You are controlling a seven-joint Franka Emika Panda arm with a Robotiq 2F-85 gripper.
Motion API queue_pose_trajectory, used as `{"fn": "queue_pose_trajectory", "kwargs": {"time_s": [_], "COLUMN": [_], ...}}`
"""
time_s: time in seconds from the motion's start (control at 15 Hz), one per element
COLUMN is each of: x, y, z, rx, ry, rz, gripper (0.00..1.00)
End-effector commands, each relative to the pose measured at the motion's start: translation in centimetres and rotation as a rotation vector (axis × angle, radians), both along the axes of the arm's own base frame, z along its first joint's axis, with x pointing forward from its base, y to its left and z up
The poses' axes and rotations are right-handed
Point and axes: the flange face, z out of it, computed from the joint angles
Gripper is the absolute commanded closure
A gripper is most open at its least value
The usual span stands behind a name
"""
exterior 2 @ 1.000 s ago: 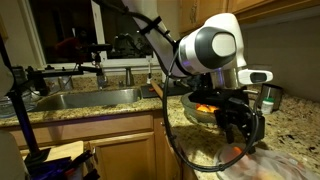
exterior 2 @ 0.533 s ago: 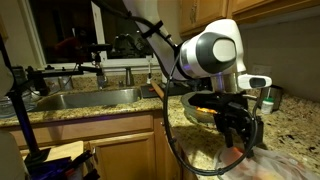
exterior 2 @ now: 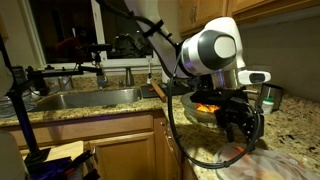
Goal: Take one peach from the plastic and put it in the glass bowl
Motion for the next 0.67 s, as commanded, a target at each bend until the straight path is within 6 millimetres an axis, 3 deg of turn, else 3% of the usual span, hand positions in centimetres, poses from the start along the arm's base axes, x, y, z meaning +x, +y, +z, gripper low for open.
{"fn": "queue_pose_trajectory", "kwargs": {"time_s": [0.0,0.6], "x": [0.34,0.36], "y": [-0.02,-0.21], "z": [-0.10,-0.32], "rx": [-0.005,0.006], "ry": [0.025,0.028], "rz": [0.020,0.012], "gripper": [0.33,0.33]}}
